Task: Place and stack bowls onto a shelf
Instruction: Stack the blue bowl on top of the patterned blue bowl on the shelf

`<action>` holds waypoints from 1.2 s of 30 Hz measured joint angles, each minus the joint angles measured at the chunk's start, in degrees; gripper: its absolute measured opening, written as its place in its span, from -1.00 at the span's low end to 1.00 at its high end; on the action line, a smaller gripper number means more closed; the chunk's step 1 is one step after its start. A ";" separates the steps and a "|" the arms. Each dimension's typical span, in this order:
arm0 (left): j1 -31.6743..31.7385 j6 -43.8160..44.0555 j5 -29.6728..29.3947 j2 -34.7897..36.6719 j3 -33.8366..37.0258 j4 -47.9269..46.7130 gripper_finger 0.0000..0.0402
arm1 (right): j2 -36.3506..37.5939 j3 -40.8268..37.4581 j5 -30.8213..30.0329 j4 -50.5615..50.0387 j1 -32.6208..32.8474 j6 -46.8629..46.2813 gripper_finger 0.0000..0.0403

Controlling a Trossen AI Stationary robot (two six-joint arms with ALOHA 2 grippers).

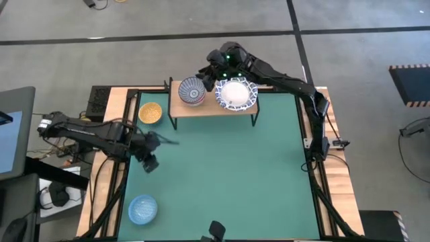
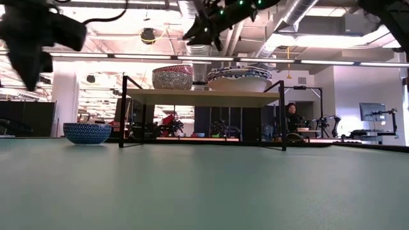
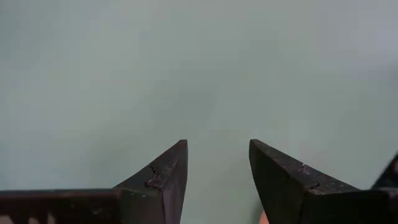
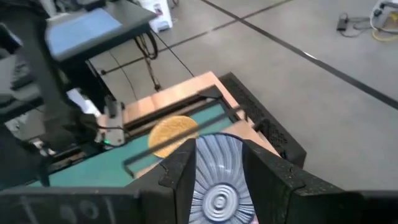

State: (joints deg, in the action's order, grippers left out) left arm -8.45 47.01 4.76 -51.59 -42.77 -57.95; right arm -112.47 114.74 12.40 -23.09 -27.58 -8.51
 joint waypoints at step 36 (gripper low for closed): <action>-41.08 7.50 -5.05 -5.98 8.51 22.02 -0.31 | 2.48 -0.04 -35.80 -15.39 35.53 -25.34 -0.22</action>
State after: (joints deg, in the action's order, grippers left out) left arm -49.53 54.51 -0.30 -57.57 -34.26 -35.93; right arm -109.99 114.69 -23.40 -38.48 7.95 -33.86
